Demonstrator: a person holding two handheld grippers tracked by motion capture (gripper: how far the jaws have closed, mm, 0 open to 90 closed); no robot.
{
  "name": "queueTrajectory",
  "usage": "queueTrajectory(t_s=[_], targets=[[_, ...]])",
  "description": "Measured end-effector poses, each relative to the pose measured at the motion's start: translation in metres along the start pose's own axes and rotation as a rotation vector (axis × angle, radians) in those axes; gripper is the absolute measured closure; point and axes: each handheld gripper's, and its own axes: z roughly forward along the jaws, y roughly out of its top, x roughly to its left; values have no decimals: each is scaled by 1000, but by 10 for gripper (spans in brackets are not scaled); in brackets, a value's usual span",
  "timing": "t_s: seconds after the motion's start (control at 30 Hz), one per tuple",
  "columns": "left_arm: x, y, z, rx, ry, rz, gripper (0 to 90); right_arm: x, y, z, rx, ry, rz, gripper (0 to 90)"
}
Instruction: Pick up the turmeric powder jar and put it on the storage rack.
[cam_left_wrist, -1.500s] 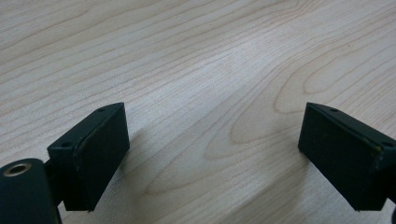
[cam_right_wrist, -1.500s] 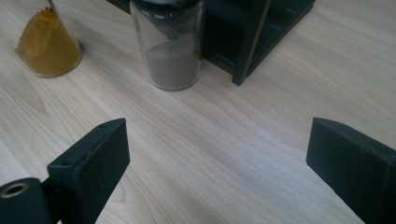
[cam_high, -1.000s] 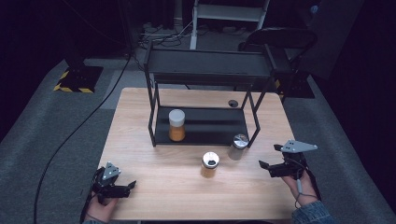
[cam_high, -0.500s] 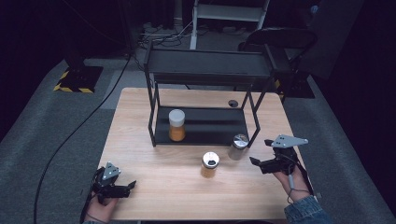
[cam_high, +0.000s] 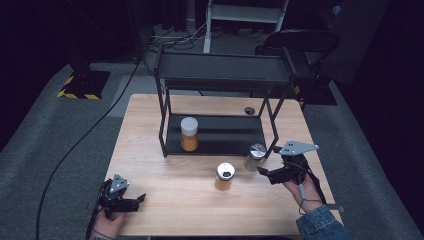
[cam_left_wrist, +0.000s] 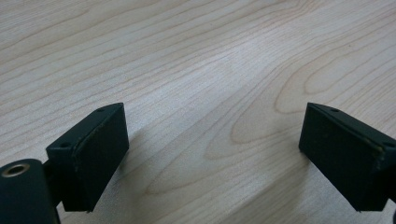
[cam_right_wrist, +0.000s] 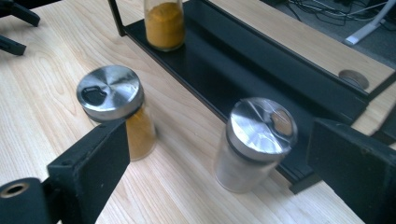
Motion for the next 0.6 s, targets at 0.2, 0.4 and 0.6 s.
queueTrajectory(t_s=[0.2, 0.4, 0.6], targets=[[0, 0, 0, 0, 0, -1, 84, 6, 9, 6, -1, 18, -20, 59], [0, 0, 0, 0, 0, 2, 81, 13, 16, 13, -5, 47, -39, 59], [0, 0, 0, 0, 0, 2, 81, 19, 22, 21, -4, 72, -56, 59]])
